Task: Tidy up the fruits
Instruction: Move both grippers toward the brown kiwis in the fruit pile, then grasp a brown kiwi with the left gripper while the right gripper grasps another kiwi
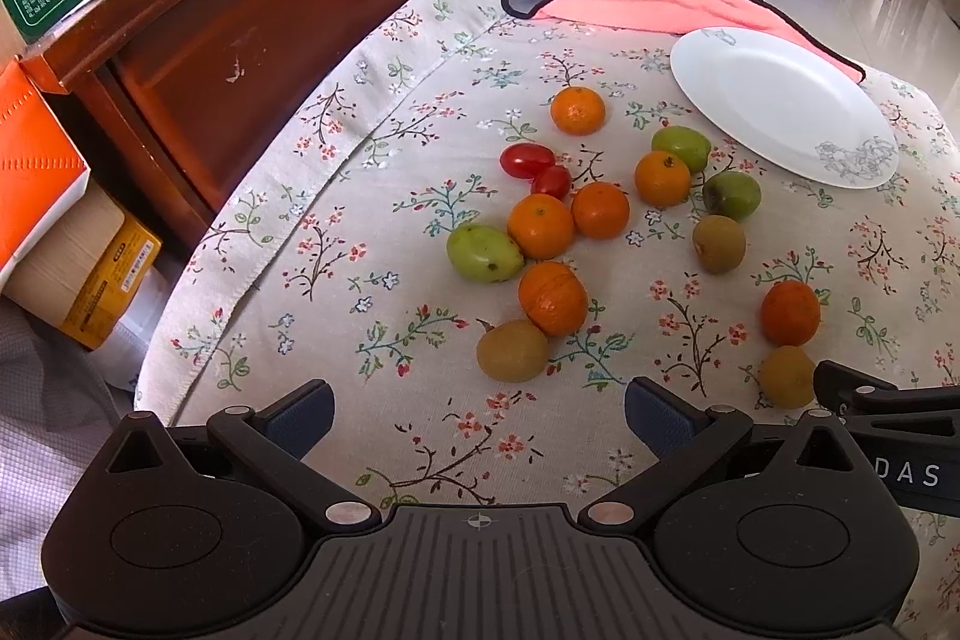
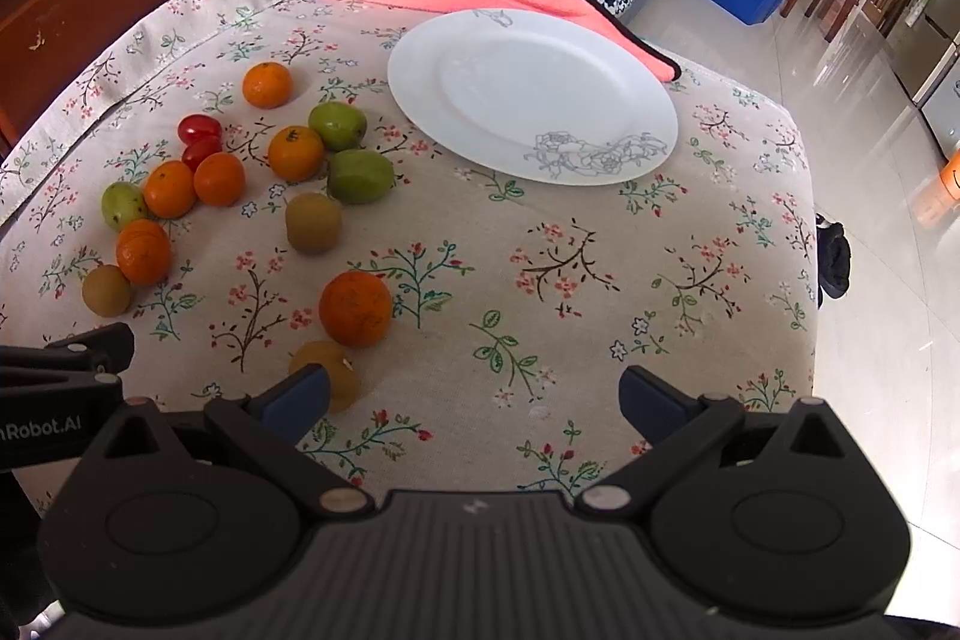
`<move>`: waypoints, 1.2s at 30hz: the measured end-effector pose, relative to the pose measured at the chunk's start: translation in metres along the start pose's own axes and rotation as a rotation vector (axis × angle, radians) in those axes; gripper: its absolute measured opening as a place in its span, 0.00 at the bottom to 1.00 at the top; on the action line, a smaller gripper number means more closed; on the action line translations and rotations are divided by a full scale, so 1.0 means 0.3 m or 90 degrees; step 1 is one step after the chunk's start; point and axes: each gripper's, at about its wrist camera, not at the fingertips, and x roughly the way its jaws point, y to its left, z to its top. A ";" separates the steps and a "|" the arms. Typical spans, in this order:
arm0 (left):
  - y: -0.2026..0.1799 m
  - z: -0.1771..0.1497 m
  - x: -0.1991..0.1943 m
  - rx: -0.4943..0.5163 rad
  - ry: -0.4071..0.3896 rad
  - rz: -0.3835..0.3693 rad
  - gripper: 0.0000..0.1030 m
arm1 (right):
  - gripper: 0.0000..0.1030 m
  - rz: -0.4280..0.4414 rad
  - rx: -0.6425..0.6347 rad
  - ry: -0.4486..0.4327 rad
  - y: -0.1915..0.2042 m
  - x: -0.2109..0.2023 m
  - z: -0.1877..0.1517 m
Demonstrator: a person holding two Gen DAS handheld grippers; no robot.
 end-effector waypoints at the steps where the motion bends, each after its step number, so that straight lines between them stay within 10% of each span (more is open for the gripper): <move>1: 0.000 0.000 -0.001 0.000 -0.001 -0.001 1.00 | 0.99 -0.001 0.000 0.000 0.002 0.000 0.000; 18: 0.121 -0.008 -0.017 -0.016 -0.059 -0.010 1.00 | 0.91 0.107 0.048 -0.073 -0.169 -0.054 -0.043; 36: 0.144 -0.074 0.015 0.018 -0.051 -0.077 0.94 | 0.48 0.289 -0.006 -0.073 -0.062 0.005 -0.132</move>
